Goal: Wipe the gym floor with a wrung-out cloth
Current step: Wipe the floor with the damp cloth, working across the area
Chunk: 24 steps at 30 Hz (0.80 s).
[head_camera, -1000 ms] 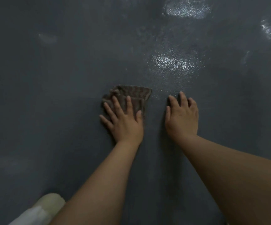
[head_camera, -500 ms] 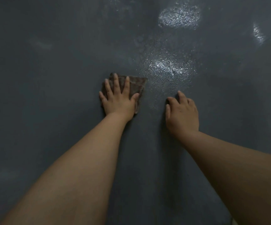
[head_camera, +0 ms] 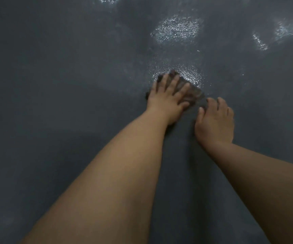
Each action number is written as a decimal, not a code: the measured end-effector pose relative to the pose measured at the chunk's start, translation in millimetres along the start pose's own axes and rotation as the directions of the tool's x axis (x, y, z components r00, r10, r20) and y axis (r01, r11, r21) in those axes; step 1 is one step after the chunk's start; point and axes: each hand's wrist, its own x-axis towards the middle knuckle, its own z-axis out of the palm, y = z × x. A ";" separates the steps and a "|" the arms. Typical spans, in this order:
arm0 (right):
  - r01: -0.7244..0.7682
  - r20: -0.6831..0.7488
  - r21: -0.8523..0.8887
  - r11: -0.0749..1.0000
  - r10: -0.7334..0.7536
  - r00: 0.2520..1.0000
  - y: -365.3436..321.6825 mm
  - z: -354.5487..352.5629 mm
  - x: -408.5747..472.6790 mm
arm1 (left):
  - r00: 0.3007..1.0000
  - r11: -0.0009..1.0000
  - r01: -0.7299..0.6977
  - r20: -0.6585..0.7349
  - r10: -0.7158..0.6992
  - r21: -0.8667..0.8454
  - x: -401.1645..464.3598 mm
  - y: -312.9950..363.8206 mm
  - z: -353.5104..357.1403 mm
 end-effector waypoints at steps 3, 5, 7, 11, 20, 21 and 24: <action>0.041 0.049 -0.029 0.999 -0.040 0.998 -9.0 3.2 4.1 | 0.984 0.983 0.176 -0.016 -0.177 -0.055 20.7 -47.3 -13.4; 0.079 0.104 -0.058 0.995 -0.073 0.992 -13.0 5.1 4.2 | 0.940 0.935 0.335 -0.027 -0.340 -0.117 18.5 -87.6 -14.7; 0.119 0.137 -0.064 0.991 -0.109 0.985 -16.2 5.0 2.0 | 0.839 0.827 0.526 -0.036 -0.543 -0.200 8.1 -127.9 -11.1; 0.167 0.167 -0.073 0.983 -0.153 0.974 -16.2 3.2 0.2 | 0.678 0.655 0.692 -0.040 -0.734 -0.303 1.3 -151.6 -6.1; 0.092 0.117 -0.064 0.994 -0.084 0.990 -5.0 10.9 -14.4 | 0.964 0.967 0.234 -0.107 -0.245 -0.103 -0.6 -48.3 -3.1; 0.079 0.092 -0.059 0.995 -0.073 0.993 -3.0 12.6 -18.9 | 0.978 0.981 0.176 -0.095 -0.184 -0.085 -6.9 -34.1 1.1; 0.065 0.069 -0.057 0.996 -0.061 0.996 -3.2 20.4 -34.3 | 0.988 0.990 0.135 -0.073 -0.138 -0.040 -28.3 -17.3 13.5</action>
